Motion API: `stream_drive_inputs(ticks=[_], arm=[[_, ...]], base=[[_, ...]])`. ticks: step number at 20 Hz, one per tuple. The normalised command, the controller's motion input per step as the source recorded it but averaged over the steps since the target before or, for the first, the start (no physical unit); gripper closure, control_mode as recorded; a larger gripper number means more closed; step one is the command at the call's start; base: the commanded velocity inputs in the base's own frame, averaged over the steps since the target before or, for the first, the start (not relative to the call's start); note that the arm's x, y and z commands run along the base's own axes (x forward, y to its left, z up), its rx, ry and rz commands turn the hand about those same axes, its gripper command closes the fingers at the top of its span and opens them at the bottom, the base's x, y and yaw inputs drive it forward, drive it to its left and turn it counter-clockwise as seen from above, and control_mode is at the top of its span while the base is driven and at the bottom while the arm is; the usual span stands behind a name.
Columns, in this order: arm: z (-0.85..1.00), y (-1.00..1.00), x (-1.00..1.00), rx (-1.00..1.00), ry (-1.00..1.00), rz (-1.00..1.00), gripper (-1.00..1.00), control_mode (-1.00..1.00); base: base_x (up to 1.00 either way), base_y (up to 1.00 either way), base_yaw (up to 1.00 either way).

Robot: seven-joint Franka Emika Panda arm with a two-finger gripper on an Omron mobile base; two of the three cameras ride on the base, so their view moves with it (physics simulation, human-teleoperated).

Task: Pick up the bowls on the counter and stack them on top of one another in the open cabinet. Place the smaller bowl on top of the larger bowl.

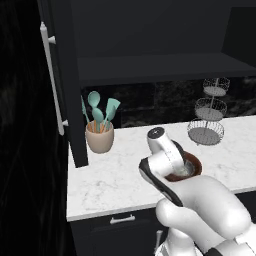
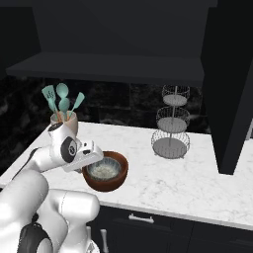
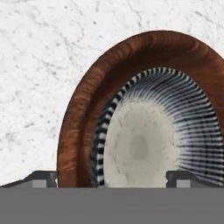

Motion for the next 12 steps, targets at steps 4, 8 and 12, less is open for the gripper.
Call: stream_drive_inputs(ticks=[4,8,12], arm=[[-0.59,-0.1,0.0,-0.12,0.06,0.0,-1.0,-1.0],[-0.17,0.0,-0.13,-0.03,0.04,0.0,-1.0,-1.0],[-0.11,0.0,0.0,-0.02,0.03,0.0,-1.0,-1.0]], base=[[0.0,0.0,0.0],[0.0,0.0,0.0],[0.0,0.0,0.0]])
